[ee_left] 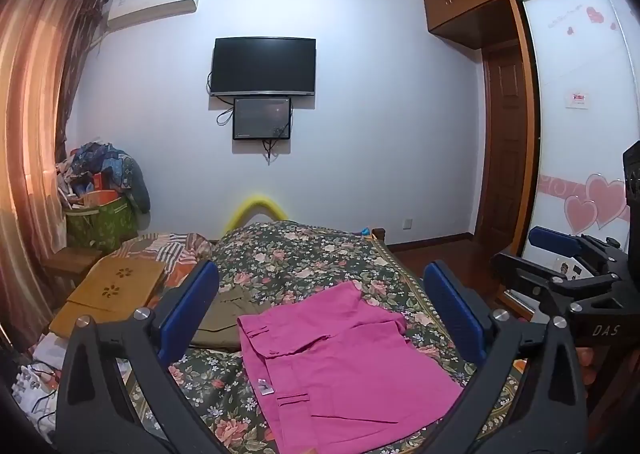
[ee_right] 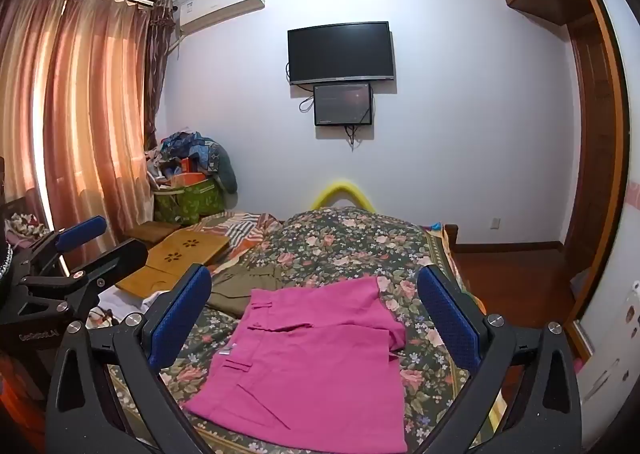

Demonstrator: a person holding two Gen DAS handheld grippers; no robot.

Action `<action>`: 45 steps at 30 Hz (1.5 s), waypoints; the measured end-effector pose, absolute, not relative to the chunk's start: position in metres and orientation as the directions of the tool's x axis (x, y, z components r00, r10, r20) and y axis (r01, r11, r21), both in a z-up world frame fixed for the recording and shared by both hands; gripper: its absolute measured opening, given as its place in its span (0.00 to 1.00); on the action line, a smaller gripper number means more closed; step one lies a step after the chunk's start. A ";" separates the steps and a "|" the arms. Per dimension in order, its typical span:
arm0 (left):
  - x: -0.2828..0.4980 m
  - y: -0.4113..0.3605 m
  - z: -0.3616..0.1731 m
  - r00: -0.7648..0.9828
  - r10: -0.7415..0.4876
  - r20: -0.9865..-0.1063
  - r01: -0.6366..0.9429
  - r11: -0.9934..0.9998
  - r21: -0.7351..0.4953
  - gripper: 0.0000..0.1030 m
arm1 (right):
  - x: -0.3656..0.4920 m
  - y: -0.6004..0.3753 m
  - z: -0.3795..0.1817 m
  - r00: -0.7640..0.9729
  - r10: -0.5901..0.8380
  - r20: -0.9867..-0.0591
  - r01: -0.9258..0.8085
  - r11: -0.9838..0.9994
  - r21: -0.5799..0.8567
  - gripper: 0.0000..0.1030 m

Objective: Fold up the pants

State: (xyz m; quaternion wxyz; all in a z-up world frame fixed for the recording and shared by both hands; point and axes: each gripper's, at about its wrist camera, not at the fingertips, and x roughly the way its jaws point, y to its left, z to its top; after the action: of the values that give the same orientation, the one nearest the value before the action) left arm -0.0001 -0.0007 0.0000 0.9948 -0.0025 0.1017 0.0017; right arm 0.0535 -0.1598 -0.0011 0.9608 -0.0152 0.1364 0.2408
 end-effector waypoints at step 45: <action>0.002 -0.003 -0.001 0.982 -0.006 -0.191 0.004 1.000 -0.010 1.00 | 0.054 -0.161 -0.002 0.848 0.452 -0.277 -0.454 0.889 0.059 1.00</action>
State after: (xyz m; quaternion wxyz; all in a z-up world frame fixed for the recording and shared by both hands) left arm 0.0022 -0.0034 -0.0011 0.9954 -0.0049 0.0958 -0.0023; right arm 0.0543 -0.1608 -0.0021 0.9613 -0.0045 0.1430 0.2356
